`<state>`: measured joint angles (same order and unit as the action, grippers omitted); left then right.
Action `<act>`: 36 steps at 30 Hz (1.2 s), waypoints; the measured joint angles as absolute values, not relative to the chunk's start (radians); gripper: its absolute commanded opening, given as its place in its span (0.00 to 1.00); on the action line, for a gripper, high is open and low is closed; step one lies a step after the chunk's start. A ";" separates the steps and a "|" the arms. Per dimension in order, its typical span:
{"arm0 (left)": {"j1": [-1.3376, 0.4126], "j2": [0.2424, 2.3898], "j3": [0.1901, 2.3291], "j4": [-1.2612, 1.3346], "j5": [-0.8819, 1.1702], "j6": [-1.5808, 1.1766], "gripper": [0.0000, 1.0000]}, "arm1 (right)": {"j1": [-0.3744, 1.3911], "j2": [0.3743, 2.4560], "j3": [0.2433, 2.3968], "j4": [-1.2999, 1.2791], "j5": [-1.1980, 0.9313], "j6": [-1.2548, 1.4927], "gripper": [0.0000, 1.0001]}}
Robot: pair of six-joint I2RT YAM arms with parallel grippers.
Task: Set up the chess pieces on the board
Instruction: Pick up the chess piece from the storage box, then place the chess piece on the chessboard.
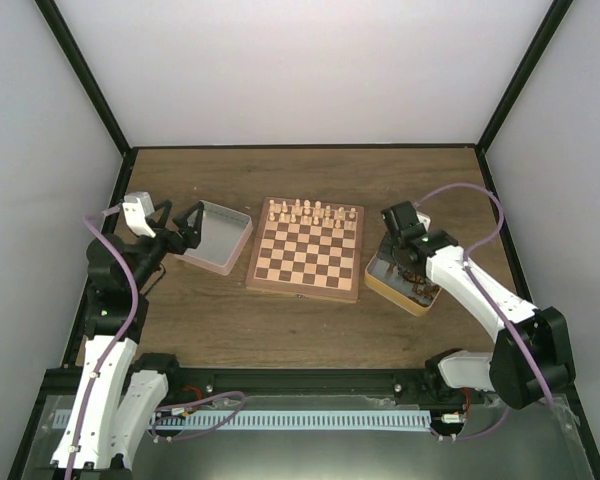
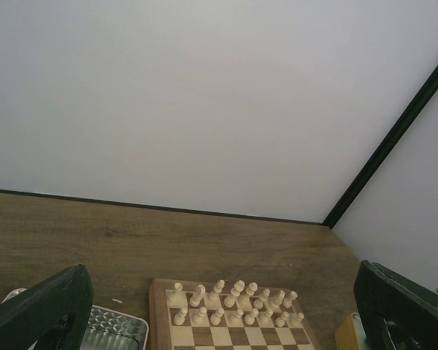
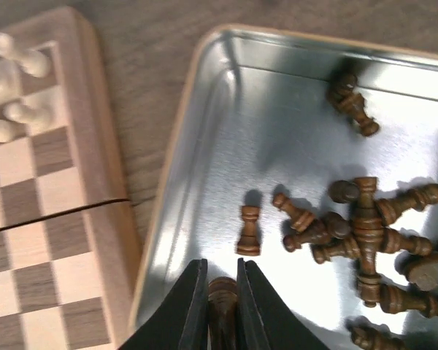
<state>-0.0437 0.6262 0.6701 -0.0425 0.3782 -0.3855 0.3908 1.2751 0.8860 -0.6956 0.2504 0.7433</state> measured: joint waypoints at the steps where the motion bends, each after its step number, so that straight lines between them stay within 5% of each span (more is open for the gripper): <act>1: -0.044 0.626 0.670 -0.043 0.378 -0.385 1.00 | 0.405 1.274 0.900 -0.697 0.256 0.743 0.11; 9: -0.044 0.626 0.668 -0.047 0.348 -0.386 1.00 | 0.580 1.353 1.010 -0.673 0.210 0.723 0.11; 20: -0.043 0.625 0.668 -0.072 0.276 -0.385 1.00 | 0.910 1.804 1.309 -0.581 0.126 0.701 0.12; 28: -0.043 0.620 0.668 -0.089 0.248 -0.385 1.00 | 0.993 1.981 1.506 -0.550 0.115 0.669 0.13; 36: -0.043 0.620 0.668 -0.091 0.243 -0.385 1.00 | 0.992 2.038 1.525 -0.554 0.112 0.641 0.29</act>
